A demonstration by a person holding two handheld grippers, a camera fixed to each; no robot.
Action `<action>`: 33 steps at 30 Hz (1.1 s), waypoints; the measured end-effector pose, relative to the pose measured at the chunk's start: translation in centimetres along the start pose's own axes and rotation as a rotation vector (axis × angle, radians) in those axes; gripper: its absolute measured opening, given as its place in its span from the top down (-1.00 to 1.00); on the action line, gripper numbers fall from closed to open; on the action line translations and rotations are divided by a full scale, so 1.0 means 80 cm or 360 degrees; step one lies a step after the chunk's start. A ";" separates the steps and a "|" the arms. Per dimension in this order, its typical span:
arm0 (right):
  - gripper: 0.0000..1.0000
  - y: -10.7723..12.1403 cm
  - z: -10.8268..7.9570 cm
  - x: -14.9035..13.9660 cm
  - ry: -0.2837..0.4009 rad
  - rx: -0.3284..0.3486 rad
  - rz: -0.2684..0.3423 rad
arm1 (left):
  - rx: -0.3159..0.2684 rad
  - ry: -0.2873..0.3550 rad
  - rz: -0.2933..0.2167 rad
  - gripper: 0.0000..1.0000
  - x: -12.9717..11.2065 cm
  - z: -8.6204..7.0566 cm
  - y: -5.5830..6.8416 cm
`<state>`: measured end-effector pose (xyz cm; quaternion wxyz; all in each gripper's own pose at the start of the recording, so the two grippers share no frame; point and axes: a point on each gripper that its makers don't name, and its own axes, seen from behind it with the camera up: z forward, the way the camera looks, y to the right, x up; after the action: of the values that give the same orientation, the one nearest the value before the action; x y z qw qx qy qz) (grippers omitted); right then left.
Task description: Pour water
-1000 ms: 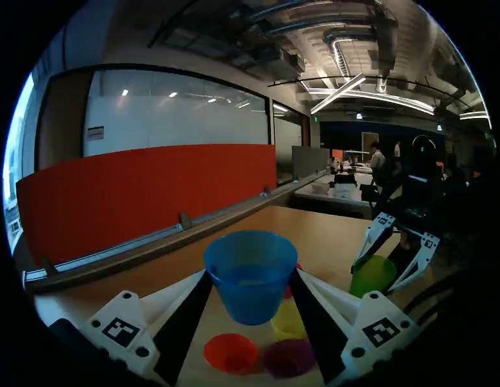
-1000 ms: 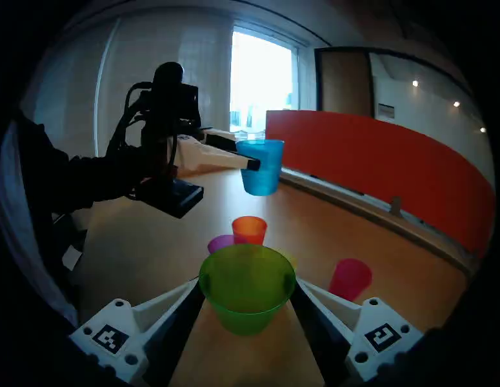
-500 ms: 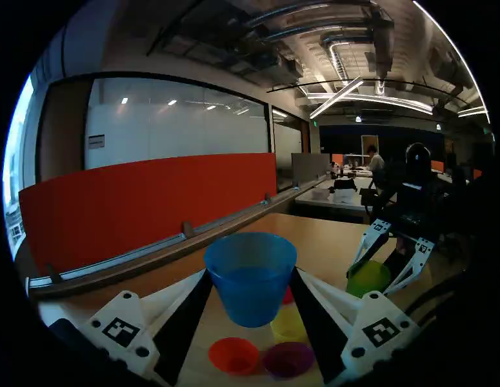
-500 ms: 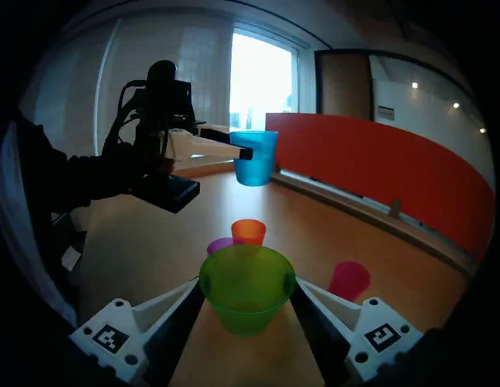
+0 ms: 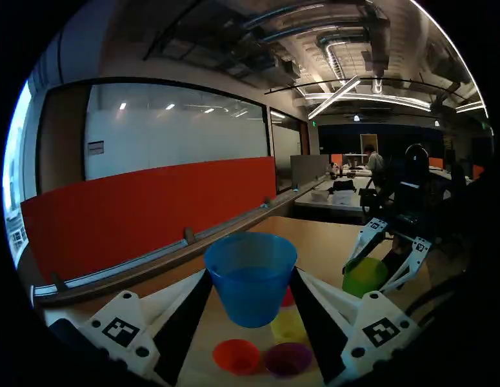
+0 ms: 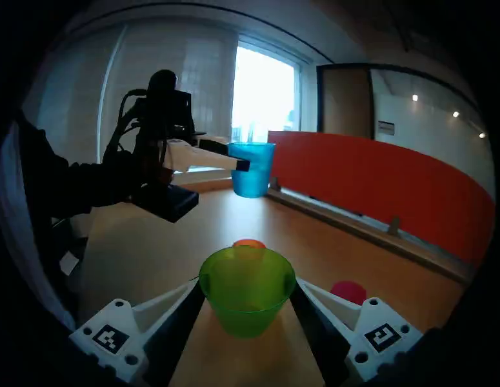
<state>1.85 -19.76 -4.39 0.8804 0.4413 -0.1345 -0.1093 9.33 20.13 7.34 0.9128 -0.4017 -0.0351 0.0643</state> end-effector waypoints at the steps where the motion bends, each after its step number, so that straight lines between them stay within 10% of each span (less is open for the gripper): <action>1: -0.83 0.000 0.001 0.004 0.0019 -0.0002 0.0003 | 0.0000 0.0002 0.0003 -0.66 0.002 -0.001 0.000; 33: -0.84 -0.019 0.021 0.050 0.0244 0.0051 0.0000 | 0.0003 0.0022 0.0005 -0.66 0.015 -0.016 -0.004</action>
<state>4.96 -23.15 -4.08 0.8809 0.4626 -0.0684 -0.0730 10.73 19.15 6.73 0.9134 -0.4013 -0.0282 0.0629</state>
